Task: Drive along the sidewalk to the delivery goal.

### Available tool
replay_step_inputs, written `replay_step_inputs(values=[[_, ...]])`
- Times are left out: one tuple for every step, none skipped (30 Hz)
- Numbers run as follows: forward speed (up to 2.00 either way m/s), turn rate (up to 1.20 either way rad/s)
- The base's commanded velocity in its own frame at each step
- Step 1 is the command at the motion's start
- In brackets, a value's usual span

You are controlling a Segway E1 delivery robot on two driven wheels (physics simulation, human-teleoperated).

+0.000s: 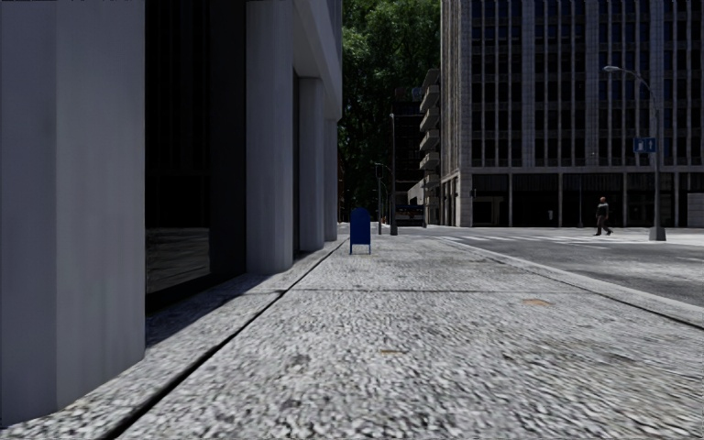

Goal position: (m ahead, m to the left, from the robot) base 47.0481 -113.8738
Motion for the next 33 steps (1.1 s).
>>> replay_step_inputs(values=[[2.0, -0.17], [2.0, -0.17], [2.0, -0.2], [2.0, -0.22], [2.0, -0.28], [2.0, -0.28], [2.0, -0.3], [2.0, -0.31], [2.0, -0.31], [2.0, -0.31], [2.0, -0.31], [2.0, -0.32], [2.0, -0.32], [2.0, -0.32], [2.0, -0.32], [2.0, -0.32], [2.0, -0.32], [2.0, -0.32], [2.0, -0.32], [2.0, -0.32], [2.0, -0.33], [2.0, -0.33], [2.0, -0.33], [2.0, -0.33], [2.0, -0.33], [2.0, -0.33], [2.0, -0.33], [2.0, -0.33], [2.0, -0.33], [2.0, -0.33], [2.0, -0.33], [2.0, -0.3], [2.0, -0.3]])
